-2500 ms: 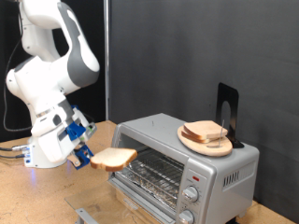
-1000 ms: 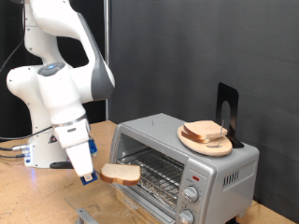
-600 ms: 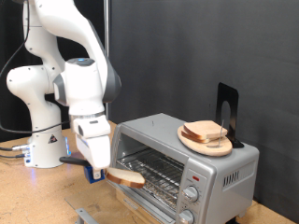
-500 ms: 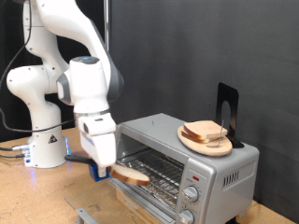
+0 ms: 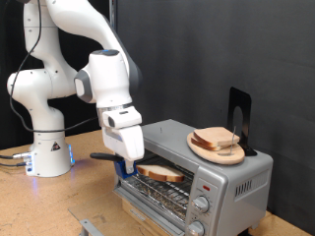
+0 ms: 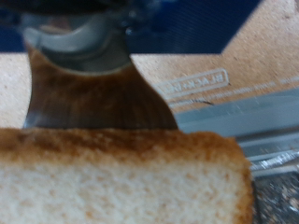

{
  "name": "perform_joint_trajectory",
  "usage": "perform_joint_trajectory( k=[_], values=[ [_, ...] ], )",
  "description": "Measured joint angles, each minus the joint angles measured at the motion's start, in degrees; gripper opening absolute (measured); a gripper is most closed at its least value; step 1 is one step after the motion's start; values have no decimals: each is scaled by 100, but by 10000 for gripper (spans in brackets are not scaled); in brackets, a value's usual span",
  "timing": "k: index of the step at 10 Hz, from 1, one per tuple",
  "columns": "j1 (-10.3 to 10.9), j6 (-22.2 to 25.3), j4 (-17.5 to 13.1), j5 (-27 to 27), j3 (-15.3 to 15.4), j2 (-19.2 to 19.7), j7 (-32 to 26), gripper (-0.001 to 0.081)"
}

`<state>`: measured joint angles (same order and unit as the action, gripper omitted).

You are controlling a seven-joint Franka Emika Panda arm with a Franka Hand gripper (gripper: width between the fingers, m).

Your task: Make a piece of toast with the oven

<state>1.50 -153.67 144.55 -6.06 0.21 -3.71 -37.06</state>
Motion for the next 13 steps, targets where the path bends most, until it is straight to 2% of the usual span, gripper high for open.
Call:
perform_joint_trajectory(
  k=[3,8,10,13],
  values=[
    [4,164,63,289,78,-15,301,400],
    [-91,139,323,606,36,48,533,400],
    [-162,61,367,584,-35,38,439,400],
    [-215,16,494,303,-233,-63,-161,400]
  ],
)
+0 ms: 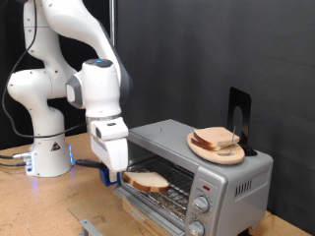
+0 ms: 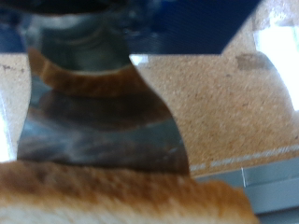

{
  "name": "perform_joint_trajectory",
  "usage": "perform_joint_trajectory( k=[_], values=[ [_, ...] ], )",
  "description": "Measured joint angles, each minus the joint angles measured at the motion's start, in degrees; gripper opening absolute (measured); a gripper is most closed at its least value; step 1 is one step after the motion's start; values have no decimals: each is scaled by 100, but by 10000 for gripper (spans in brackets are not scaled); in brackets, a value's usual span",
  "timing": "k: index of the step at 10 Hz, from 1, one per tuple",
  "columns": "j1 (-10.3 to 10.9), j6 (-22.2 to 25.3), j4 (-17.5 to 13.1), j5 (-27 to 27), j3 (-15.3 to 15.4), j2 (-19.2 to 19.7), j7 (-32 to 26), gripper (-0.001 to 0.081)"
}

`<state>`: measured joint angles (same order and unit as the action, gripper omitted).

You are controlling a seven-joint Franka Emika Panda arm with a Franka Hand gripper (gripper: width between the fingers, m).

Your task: Make a piece of toast with the oven

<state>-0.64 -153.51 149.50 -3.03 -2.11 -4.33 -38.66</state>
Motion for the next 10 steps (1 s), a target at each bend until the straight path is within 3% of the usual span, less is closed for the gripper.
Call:
perform_joint_trajectory(
  k=[5,10],
  values=[
    [-15,-62,108,-46,-87,-146,-70,400],
    [92,-34,-73,492,510,-65,1365,400]
  ],
)
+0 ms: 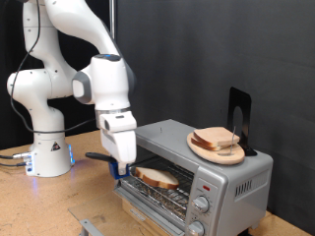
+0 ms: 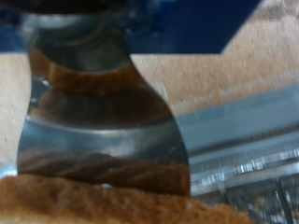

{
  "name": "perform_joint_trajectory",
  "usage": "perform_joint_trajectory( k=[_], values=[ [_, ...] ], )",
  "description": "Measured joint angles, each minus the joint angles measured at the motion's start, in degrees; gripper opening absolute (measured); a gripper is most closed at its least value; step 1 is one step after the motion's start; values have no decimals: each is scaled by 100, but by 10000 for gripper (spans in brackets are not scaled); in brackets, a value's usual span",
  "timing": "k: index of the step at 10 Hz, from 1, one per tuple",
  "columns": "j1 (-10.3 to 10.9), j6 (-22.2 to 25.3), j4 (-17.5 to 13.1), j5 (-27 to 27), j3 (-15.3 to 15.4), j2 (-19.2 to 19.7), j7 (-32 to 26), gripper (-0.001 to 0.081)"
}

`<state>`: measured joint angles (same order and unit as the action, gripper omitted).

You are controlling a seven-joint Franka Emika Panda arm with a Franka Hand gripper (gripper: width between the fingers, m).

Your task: Make a piece of toast with the oven

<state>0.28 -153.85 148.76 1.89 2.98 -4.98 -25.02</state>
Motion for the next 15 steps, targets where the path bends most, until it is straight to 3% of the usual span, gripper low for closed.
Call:
perform_joint_trajectory(
  k=[2,5,9,15],
  values=[
    [67,16,-26,56,182,39,185,400],
    [53,17,13,114,177,35,68,400],
    [1,40,391,-172,-101,-201,-805,400],
    [-12,38,627,-538,-388,-493,-1340,400]
  ],
)
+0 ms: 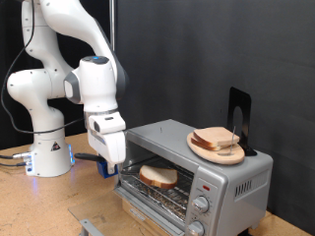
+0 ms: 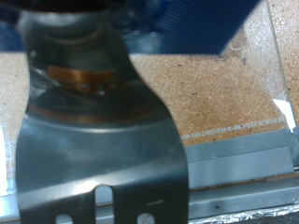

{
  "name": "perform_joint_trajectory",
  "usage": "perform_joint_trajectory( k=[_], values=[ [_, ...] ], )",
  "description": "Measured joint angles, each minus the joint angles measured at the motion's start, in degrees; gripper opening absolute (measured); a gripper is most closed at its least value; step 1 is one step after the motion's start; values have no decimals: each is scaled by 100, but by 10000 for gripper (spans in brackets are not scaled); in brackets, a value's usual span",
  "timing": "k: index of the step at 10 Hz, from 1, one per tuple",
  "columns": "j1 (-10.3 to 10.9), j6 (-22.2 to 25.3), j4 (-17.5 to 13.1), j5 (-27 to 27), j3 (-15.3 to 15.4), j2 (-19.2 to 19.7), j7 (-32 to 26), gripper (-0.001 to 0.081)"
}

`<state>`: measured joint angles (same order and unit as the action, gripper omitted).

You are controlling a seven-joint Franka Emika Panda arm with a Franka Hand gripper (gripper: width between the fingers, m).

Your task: Make a piece of toast with the oven

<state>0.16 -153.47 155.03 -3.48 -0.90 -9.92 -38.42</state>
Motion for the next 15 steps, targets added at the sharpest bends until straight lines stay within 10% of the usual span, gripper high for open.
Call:
perform_joint_trajectory(
  k=[10,15],
  values=[
    [15,3,-118,305,562,175,1142,400],
    [44,-83,-81,-751,401,166,91,400]
  ],
)
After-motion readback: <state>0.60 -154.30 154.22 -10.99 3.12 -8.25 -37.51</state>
